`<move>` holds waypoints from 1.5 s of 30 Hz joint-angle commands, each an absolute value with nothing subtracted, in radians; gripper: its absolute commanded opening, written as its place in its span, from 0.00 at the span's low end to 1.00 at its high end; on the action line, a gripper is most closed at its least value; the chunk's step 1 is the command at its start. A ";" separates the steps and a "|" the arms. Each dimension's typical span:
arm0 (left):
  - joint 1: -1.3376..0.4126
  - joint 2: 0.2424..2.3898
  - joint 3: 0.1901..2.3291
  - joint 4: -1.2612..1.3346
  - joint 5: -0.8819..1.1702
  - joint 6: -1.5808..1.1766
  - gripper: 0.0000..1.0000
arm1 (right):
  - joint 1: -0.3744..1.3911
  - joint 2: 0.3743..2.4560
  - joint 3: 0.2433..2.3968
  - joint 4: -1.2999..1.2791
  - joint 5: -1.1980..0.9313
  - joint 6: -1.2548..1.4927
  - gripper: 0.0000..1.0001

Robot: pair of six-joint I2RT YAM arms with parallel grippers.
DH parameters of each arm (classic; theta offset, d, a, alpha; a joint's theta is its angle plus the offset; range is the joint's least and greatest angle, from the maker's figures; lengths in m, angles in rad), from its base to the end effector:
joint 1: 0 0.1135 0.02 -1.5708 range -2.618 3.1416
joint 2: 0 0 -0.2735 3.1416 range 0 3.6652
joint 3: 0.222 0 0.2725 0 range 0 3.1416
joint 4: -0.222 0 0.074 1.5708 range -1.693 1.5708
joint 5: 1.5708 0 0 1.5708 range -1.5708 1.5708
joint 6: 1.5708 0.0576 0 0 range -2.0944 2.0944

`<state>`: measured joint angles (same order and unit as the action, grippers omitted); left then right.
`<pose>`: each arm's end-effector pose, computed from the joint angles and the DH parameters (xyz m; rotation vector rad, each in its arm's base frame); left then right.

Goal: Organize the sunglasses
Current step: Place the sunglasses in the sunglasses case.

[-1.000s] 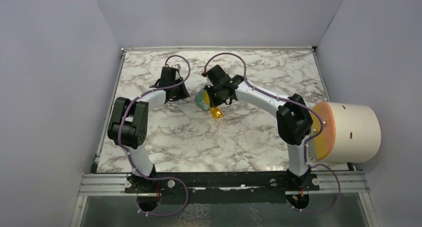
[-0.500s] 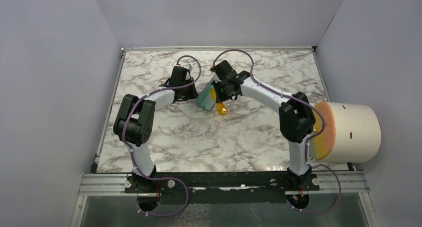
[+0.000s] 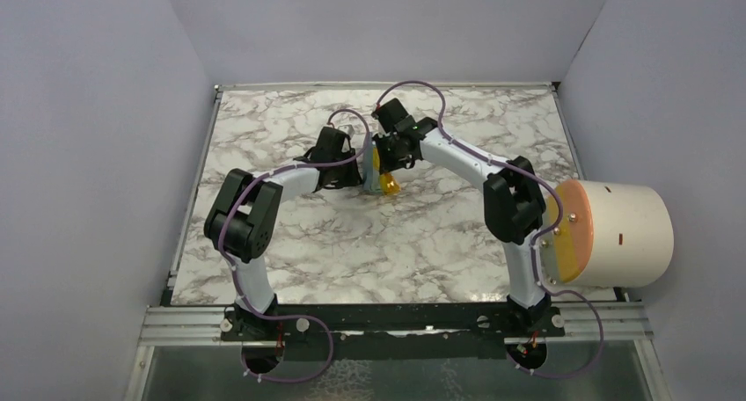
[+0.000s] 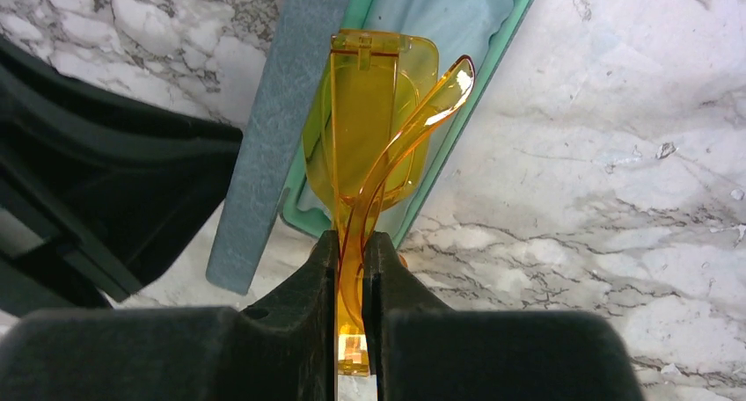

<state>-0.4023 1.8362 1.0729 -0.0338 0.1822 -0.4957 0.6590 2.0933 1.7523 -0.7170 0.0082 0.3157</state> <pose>0.3792 -0.1727 0.1436 -0.0232 2.4474 -0.6338 0.3890 0.3007 0.2035 -0.4527 2.6282 0.3177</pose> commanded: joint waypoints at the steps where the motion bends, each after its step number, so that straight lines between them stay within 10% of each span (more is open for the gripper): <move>1: -0.410 1.790 1.051 -0.013 0.158 -0.509 0.20 | 0.647 2.144 1.814 -0.747 0.044 0.345 0.01; 45: -0.461 1.772 1.037 -0.014 0.153 -0.499 0.19 | 0.629 2.302 1.967 -0.759 0.098 0.408 0.01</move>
<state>-0.4576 1.8175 1.0470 -0.0299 0.1680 -0.5030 0.6334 2.2780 1.9430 -0.7574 0.0639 0.4137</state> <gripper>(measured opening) 0.195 0.089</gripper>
